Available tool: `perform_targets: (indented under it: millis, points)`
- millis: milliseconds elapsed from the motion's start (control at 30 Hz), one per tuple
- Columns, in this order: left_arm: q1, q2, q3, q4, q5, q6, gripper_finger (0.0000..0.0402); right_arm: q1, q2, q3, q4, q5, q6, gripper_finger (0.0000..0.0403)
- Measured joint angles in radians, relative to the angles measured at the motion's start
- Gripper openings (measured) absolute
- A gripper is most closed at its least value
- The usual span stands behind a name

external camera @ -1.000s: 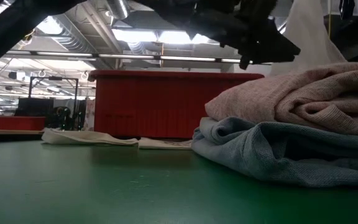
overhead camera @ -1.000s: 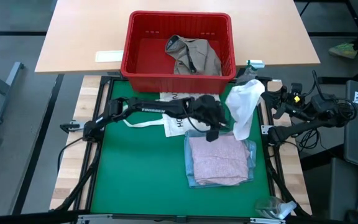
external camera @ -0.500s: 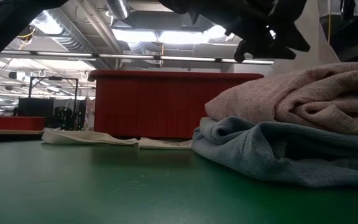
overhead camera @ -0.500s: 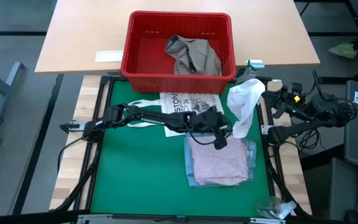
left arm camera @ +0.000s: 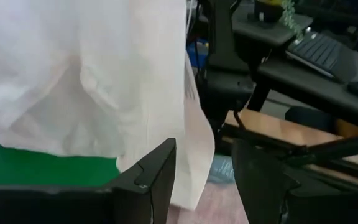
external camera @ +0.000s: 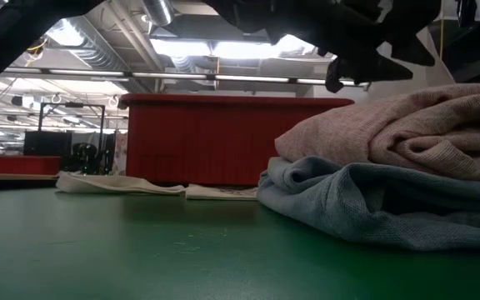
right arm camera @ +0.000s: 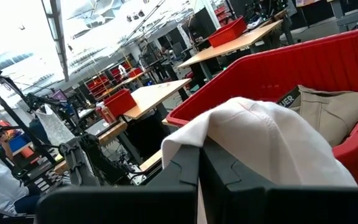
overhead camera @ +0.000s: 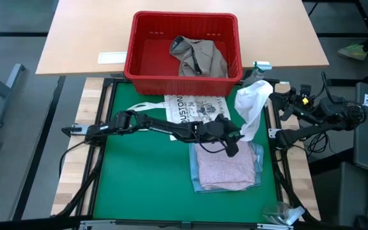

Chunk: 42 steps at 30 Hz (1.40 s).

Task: Fold Laundry from Bin
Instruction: Fold the white underwear from the red laundry basket

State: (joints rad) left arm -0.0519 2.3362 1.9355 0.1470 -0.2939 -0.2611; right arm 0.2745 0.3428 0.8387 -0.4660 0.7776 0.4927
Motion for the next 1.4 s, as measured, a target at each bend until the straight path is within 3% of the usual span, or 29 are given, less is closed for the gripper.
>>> perform_targets:
  millis: [333, 600, 1133, 1400]
  points:
    - [-0.009, 0.077, 0.000, 0.077, -0.056, -0.005, 0.0150, 0.000, 0.000, 0.000, 0.000, 0.000, 0.000, 0.0000]
    - [-0.009, 0.148, 0.000, 0.107, -0.060, -0.104, 0.0150, 0.000, 0.000, 0.000, -0.006, 0.000, 0.000, 0.0000]
    - [0.012, 0.152, -0.001, 0.115, -0.090, -0.091, 0.0150, 0.000, 0.000, 0.000, -0.008, 0.001, 0.000, 0.0000]
    - [0.021, 0.152, -0.001, 0.116, -0.090, -0.018, 0.0103, 0.000, 0.000, 0.000, -0.008, 0.001, 0.000, 0.0000]
